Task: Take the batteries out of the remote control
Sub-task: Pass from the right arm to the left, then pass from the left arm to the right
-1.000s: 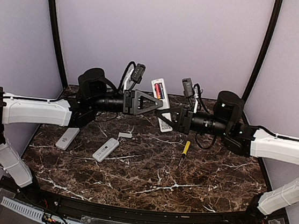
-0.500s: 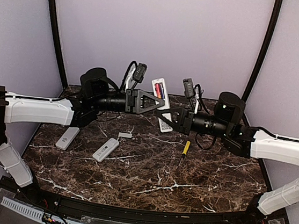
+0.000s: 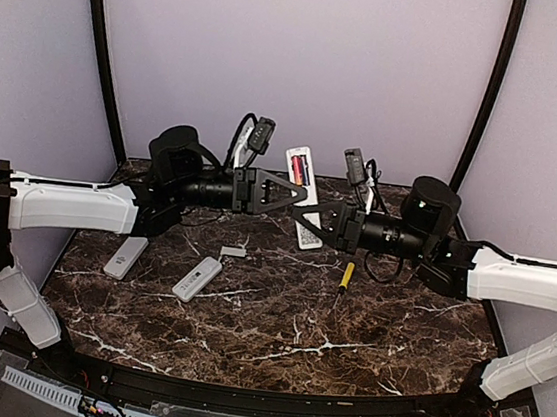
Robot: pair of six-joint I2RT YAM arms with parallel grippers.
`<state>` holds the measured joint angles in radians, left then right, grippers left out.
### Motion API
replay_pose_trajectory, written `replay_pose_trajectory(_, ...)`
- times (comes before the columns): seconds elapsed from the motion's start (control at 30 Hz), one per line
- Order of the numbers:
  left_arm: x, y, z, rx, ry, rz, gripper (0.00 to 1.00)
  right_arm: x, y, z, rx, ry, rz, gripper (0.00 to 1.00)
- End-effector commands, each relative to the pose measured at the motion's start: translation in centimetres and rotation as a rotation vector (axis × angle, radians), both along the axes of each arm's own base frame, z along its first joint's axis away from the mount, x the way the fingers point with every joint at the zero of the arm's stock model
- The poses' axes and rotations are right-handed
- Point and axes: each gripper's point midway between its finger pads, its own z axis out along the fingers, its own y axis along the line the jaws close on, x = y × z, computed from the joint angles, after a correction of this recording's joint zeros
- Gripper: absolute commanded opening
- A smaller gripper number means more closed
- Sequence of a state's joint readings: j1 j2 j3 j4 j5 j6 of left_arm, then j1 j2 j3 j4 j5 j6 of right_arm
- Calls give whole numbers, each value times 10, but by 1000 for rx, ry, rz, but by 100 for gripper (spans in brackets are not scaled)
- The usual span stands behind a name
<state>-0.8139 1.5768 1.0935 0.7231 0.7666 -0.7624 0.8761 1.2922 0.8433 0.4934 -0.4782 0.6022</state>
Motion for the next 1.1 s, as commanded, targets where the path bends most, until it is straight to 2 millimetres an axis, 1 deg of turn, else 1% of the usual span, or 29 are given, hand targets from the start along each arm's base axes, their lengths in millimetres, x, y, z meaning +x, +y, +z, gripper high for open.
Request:
replay_pose_trajectory(0.0, -8, 2, 22, -40, -24, -15, 0, 21, -8, -22, -24, 23, -77, 28)
replay_pose_trajectory(0.07, -8, 3, 23, -42, -25, -13, 0, 23, -10, -26, -21, 36, -76, 37)
replay_pose_trajectory(0.13, -8, 4, 24, -43, -25, -7, 0, 24, -10, -29, -20, 47, -75, 49)
replay_pose_trajectory(0.17, -8, 4, 24, -42, -27, -5, 0, 25, -11, -31, -23, 49, -75, 53)
replay_pose_trajectory(0.23, -6, 4, 24, -38, -28, 6, 0, 26, -11, -33, -27, 50, -77, 58)
replay_pose_trajectory(0.3, -3, 4, 21, -22, -24, 22, 0, 26, -13, -33, -33, 50, -74, 66)
replay_pose_trajectory(0.33, 0, 4, 16, 2, -17, 40, 0, 25, -13, -32, -37, 46, -72, 71)
replay_pose_trajectory(0.37, 2, 5, 17, 11, -21, 53, 0, 24, -15, -30, -39, 38, -71, 75)
replay_pose_trajectory(0.4, 8, 5, 9, 45, -13, 86, 0, 23, -16, -30, -44, 32, -69, 80)
replay_pose_trajectory(0.43, 10, 7, 9, 55, -16, 103, 0, 21, -19, -26, -46, 19, -68, 85)
replay_pose_trajectory(0.47, 16, 9, 1, 86, -14, 132, 0, 19, -21, -24, -49, 8, -66, 91)
replay_pose_trajectory(0.5, 17, 10, 0, 96, -16, 142, 0, 18, -23, -22, -57, 0, -65, 94)
replay_pose_trajectory(0.6, 23, 15, -12, 149, -15, 166, 0, 19, -29, -17, -87, -19, -72, 98)
replay_pose_trajectory(0.7, 24, 19, -19, 187, -30, 173, 0, 19, -33, -10, -109, -40, -68, 99)
replay_pose_trajectory(0.77, 24, 23, -32, 247, -50, 182, 0, 23, -33, -5, -116, -46, -60, 99)
replay_pose_trajectory(0.8, 24, 25, -37, 268, -55, 189, 0, 25, -31, -4, -126, -47, -51, 99)
replay_pose_trajectory(0.83, 25, 28, -47, 313, -64, 203, 0, 29, -27, -6, -153, -44, -43, 99)
replay_pose_trajectory(0.87, 25, 30, -51, 335, -72, 206, 0, 32, -23, -12, -196, -32, -35, 99)
replay_pose_trajectory(0.9, 24, 33, -62, 385, -83, 203, 0, 36, -18, -14, -218, -27, -25, 99)
replay_pose_trajectory(0.93, 22, 35, -64, 402, -91, 198, 0, 38, -13, -15, -230, -25, -5, 99)
replay_pose_trajectory(0.97, 18, 38, -72, 434, -102, 181, 0, 38, -7, -19, -236, -19, 26, 99)
replay_pose_trajectory(1.07, 4, 44, -77, 458, -124, 126, 0, 31, 8, -16, -214, -16, 145, 98)
